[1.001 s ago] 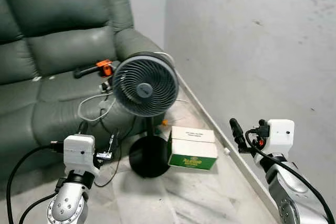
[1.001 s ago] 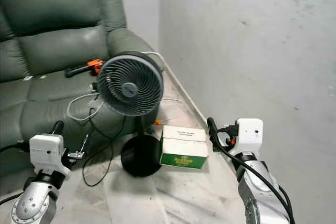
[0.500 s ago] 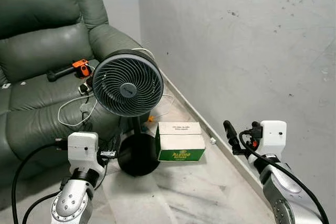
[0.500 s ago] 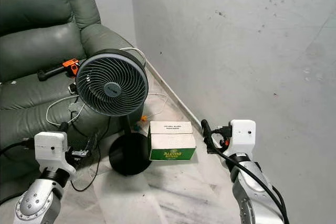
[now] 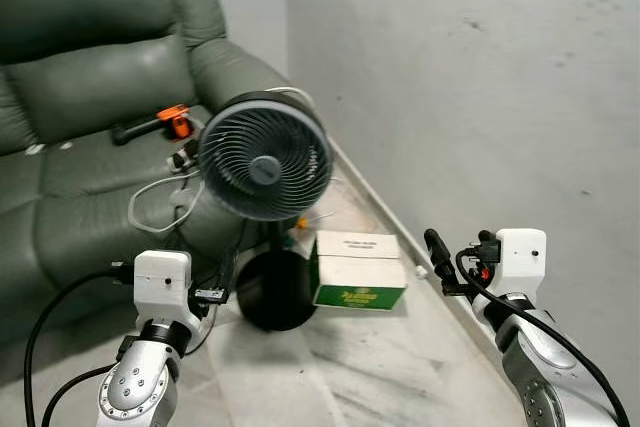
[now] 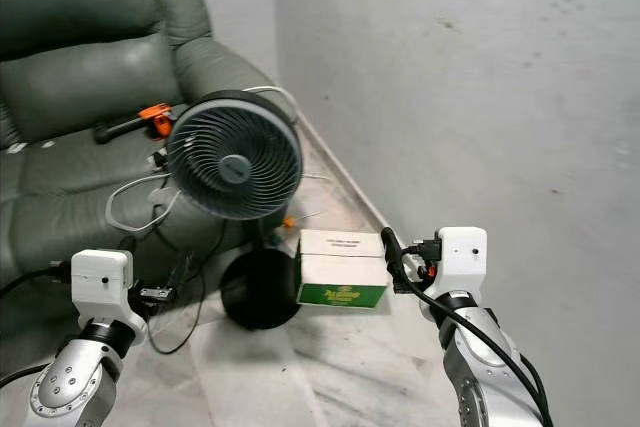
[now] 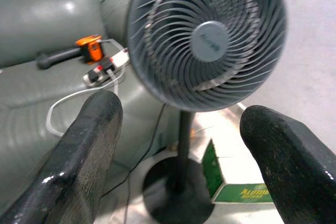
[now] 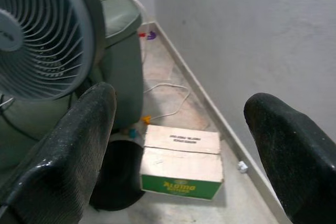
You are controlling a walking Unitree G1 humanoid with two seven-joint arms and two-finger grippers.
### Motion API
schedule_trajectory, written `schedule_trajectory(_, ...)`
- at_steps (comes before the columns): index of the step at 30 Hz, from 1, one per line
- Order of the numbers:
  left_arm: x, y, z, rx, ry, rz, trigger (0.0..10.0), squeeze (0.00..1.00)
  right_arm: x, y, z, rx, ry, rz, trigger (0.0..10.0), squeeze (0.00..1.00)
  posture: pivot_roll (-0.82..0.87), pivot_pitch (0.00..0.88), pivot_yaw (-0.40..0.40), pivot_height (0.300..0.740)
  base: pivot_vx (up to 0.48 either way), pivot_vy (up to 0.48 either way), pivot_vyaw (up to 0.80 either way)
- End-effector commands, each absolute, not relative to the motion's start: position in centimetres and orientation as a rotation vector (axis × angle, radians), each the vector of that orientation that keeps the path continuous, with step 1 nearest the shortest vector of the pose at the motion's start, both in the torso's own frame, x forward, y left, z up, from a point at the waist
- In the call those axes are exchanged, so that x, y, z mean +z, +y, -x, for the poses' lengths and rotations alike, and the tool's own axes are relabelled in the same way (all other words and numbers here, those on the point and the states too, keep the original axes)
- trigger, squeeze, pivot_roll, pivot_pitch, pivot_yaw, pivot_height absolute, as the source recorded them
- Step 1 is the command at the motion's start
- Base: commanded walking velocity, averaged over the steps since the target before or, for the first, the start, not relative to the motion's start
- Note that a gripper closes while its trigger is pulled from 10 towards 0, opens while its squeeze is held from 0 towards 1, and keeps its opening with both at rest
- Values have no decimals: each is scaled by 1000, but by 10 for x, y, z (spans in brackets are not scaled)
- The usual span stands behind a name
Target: Hang keys on a hook
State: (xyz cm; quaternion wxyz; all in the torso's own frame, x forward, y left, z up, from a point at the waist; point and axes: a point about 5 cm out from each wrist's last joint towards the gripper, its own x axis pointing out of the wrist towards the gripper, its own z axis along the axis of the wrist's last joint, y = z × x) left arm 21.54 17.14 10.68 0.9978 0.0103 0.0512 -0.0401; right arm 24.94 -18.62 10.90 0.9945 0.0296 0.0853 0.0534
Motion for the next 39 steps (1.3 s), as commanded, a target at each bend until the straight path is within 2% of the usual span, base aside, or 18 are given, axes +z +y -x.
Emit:
schedule_trajectory(1, 113, 172, -216, -84, 91, -24, 10000, 0, 112, -188, -247, 106, 165, -54, 10000, 0, -10, 128, 0, 740, 0, 345, 0)
schedule_trajectory(34, 115, 174, -223, -104, 107, -36, 10000, 0, 113, -186, -253, 101, 161, -42, 10000, 0, -1, 112, 12, 740, 0, 351, 0)
schedule_trajectory(39, 115, 174, -224, -103, 104, -34, 10000, 0, 114, -185, -255, 109, 156, -44, 10000, 0, -2, 106, 12, 740, 0, 0, 0)
